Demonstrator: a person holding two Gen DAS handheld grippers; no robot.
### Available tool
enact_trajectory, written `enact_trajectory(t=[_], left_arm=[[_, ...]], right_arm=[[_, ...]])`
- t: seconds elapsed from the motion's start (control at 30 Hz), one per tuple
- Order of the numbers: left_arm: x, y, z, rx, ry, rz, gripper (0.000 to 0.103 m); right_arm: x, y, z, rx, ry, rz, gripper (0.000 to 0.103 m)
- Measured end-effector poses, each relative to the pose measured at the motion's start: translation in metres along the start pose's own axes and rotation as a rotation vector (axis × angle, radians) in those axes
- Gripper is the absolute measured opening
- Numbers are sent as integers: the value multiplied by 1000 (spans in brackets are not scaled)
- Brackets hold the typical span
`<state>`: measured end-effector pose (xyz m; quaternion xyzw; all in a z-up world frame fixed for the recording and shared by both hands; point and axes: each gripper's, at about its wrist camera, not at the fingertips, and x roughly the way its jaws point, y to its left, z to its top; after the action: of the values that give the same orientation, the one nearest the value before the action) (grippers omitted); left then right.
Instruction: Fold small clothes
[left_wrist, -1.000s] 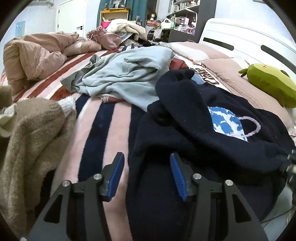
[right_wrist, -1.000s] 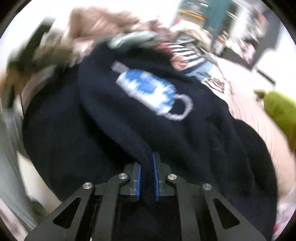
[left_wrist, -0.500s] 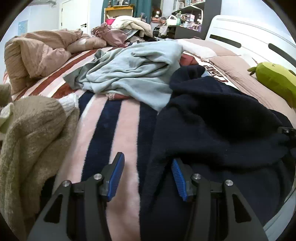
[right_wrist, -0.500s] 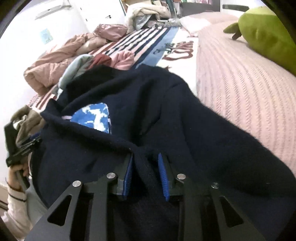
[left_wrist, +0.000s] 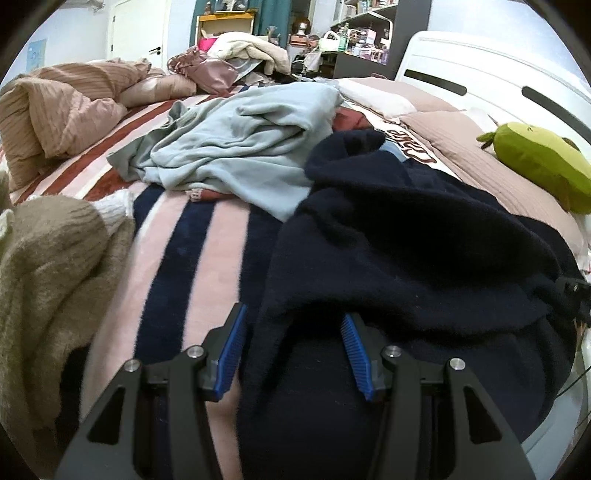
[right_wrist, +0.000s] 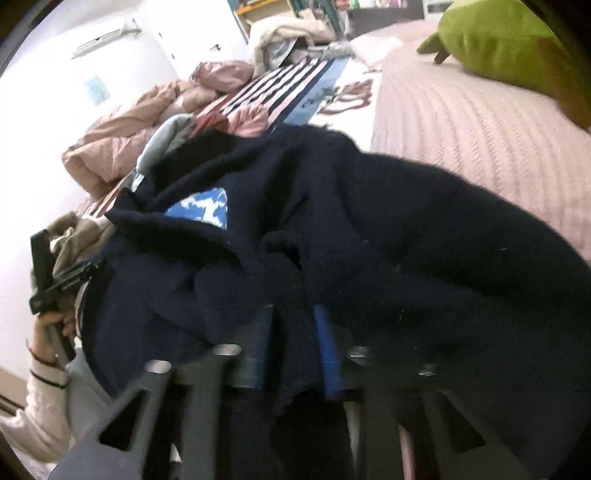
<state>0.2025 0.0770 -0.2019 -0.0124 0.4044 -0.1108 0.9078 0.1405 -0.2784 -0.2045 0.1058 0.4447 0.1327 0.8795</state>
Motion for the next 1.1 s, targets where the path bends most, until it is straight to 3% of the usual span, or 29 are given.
enact_trajectory(t=[0.17,0.2,0.23,0.27,0.33,0.47,0.57,0.63,0.67,0.7,0.77,0.8,0.83,0.87,0.9,1.03,1.1], left_arm=[[4,0,4,21,-1,19,46],[7,1,5,20,4,17,38],[9,2,5,19,8,13,21],[11,3,6,17,7,33,10],[9,8,7,2,-16,42,9],[-7,18,12,-25,-69,40,8],[-14,21,18,-3,-84,71,8],[-10,22,20,-13,-56,56,10],[-7,21,20,-9,-37,47,10],[-5,18,19,3,-18,35,16],[-13,12,16,27,-35,9,40],[-18,11,14,34,-50,-1,53],[-27,8,13,44,-73,-14,55],[-34,7,12,51,-83,-25,55],[-41,5,12,59,-89,-38,55],[-54,-1,13,67,-97,-37,55],[-57,-3,14,60,-107,-45,55]], right_arm=[[-32,19,-1,-17,-47,31,3],[-39,24,-2,-22,-50,42,2],[-45,31,-2,-34,-52,53,2],[-50,36,-3,-43,-53,60,2],[-56,45,-4,-48,-44,87,2],[-61,56,-9,12,-22,216,2],[-63,74,-10,-34,-24,215,2],[-57,78,-8,-72,-25,155,2],[-50,77,-6,-91,-18,76,2],[-44,76,-6,-111,-8,22,5],[-27,73,-7,-177,27,-78,7],[-24,73,-10,-200,29,-78,23],[-21,76,-15,-223,30,-33,36],[-20,77,-19,-241,25,-13,62],[-18,82,-24,-272,11,8,71],[7,116,-51,-448,52,50,73],[24,132,-63,-533,78,45,79]])
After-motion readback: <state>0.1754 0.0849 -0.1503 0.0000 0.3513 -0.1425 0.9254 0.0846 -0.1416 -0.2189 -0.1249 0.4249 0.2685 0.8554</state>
